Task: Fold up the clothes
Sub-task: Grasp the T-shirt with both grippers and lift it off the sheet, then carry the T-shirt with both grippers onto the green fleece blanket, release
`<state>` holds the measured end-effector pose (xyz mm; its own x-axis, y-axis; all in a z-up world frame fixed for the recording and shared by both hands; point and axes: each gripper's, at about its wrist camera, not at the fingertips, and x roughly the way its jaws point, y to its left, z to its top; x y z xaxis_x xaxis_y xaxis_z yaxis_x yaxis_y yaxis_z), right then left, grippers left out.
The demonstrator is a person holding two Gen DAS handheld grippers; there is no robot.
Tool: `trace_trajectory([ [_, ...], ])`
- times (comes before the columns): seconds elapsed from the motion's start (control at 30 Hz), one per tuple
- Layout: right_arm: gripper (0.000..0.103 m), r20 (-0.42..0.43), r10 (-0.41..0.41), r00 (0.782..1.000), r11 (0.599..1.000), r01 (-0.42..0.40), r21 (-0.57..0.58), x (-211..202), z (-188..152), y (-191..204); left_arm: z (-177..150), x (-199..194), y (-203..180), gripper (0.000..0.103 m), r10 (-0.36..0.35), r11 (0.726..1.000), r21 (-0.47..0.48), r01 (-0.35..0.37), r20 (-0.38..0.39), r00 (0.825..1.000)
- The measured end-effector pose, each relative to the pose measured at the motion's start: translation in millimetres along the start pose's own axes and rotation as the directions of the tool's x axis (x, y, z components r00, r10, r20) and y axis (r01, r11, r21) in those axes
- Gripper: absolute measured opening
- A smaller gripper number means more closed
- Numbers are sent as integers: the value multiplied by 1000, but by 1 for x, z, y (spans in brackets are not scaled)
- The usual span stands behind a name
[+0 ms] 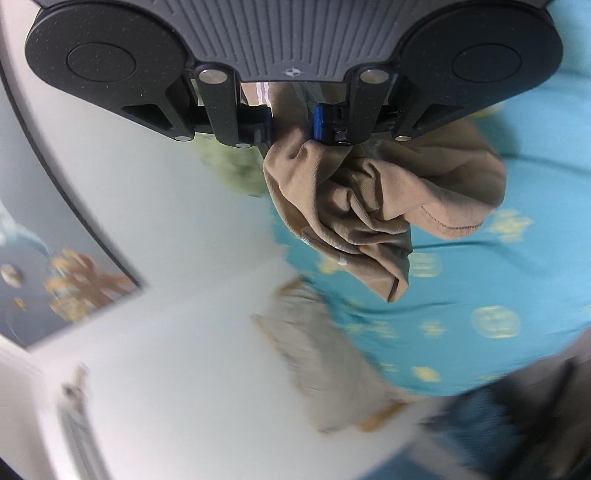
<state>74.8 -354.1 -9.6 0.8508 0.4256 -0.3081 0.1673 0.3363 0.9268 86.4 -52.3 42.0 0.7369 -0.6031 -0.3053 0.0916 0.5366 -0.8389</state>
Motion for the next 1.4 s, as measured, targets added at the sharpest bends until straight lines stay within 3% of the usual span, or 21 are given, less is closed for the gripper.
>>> trace_trajectory([
  [0.13, 27, 131, -2, 991, 994, 17, -110, -53, 100, 39, -2, 80, -96, 20, -126, 991, 46, 129, -57, 990],
  [0.27, 27, 289, -6, 957, 972, 73, -223, -108, 196, 84, -14, 166, -201, 20, -251, 958, 106, 265, -126, 960],
  [0.33, 27, 365, -4, 931, 958, 107, -264, -135, 241, 104, -25, 208, -251, 20, -309, 934, 135, 331, -162, 937],
  [0.5, 27, 528, -71, 846, 903, 280, -327, -185, 318, 123, -71, 310, -338, 20, -352, 893, 197, 405, -255, 901],
  [0.6, 27, 589, -146, 795, 853, 402, -331, -190, 339, 107, -107, 352, -351, 20, -324, 875, 258, 409, -316, 892],
  [0.7, 27, 602, -220, 768, 829, 472, -300, -182, 340, 72, -140, 376, -339, 20, -272, 869, 297, 395, -380, 884],
  [0.87, 27, 539, -310, 783, 805, 518, -290, -172, 305, 27, -174, 375, -295, 21, -195, 862, 336, 381, -473, 859],
  [0.97, 27, 528, -320, 787, 793, 527, -304, -167, 284, 12, -184, 365, -271, 25, -176, 834, 385, 395, -493, 852],
  [1.03, 28, 532, -330, 780, 786, 539, -302, -162, 276, 4, -185, 364, -261, 29, -151, 800, 449, 398, -491, 858],
  [1.1, 32, 544, -345, 765, 785, 553, -281, -159, 273, -1, -191, 364, -262, 43, -106, 765, 522, 377, -475, 873],
  [1.17, 40, 536, -365, 761, 802, 549, -234, -162, 280, -1, -187, 363, -268, 76, -63, 752, 568, 336, -444, 894],
  [1.23, 46, 517, -393, 760, 807, 555, -202, -167, 280, 4, -183, 360, -273, 89, -25, 733, 612, 297, -412, 911],
  [1.27, 54, 507, -407, 759, 809, 558, -186, -169, 280, 6, -181, 351, -274, 93, -20, 715, 635, 292, -399, 917],
  [1.33, 67, 518, -415, 748, 777, 588, -226, -177, 270, 20, -179, 332, -280, 103, -10, 683, 675, 280, -374, 927],
  [1.4, 74, 550, -410, 728, 736, 620, -273, -186, 256, 35, -175, 313, -287, 103, -13, 657, 703, 272, -349, 937],
])
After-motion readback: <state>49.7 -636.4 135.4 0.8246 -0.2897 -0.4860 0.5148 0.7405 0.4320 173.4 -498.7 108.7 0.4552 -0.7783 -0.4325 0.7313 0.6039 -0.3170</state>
